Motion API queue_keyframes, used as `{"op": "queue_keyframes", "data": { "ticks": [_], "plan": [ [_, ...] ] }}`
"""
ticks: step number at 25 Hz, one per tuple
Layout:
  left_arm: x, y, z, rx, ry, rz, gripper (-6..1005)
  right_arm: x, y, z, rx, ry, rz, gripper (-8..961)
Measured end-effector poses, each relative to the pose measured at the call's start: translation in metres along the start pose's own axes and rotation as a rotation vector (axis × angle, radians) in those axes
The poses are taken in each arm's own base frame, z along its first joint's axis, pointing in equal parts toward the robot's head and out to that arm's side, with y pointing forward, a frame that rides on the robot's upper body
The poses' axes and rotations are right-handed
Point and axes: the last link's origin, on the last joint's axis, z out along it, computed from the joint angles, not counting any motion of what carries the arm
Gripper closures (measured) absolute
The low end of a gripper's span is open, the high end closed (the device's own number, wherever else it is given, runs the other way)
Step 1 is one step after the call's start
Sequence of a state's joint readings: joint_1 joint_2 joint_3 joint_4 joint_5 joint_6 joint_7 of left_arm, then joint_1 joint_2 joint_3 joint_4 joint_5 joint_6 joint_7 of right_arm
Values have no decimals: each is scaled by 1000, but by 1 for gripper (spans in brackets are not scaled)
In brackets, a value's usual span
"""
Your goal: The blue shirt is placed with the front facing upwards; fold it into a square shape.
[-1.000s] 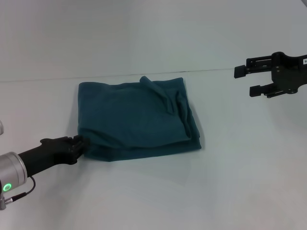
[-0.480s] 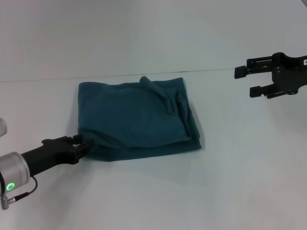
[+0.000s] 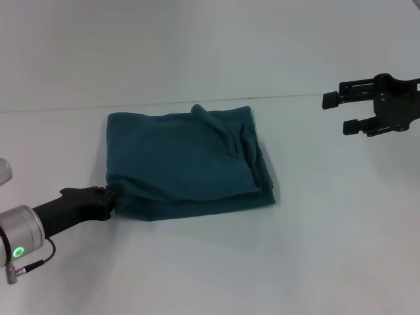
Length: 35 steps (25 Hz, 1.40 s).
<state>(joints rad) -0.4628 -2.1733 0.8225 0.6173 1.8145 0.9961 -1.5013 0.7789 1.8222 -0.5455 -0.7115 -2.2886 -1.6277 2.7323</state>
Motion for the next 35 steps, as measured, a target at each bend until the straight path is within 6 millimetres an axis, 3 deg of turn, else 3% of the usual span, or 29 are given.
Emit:
{"op": "queue_keyframes", "data": {
  "ticks": [5,9,17,30,35],
  "plan": [
    [1,0,0,-4,-1,5,987,0,-1,-1,1,-3,1,72],
    [1,3,-1,-24,3,2,988,0,-1,-1,2,-5,1,72],
    [-7,-1,-26,-39,26,-38,987,-1,-1,-1,2,-9,3,72],
    [-13,-3,-26,-35,-39,9,955,-2,-3,-2,7,-18,5,72],
    [1,-5,-51,-57,25,9,895,-2,-5,-3,9,-19,6,72]
  ]
}}
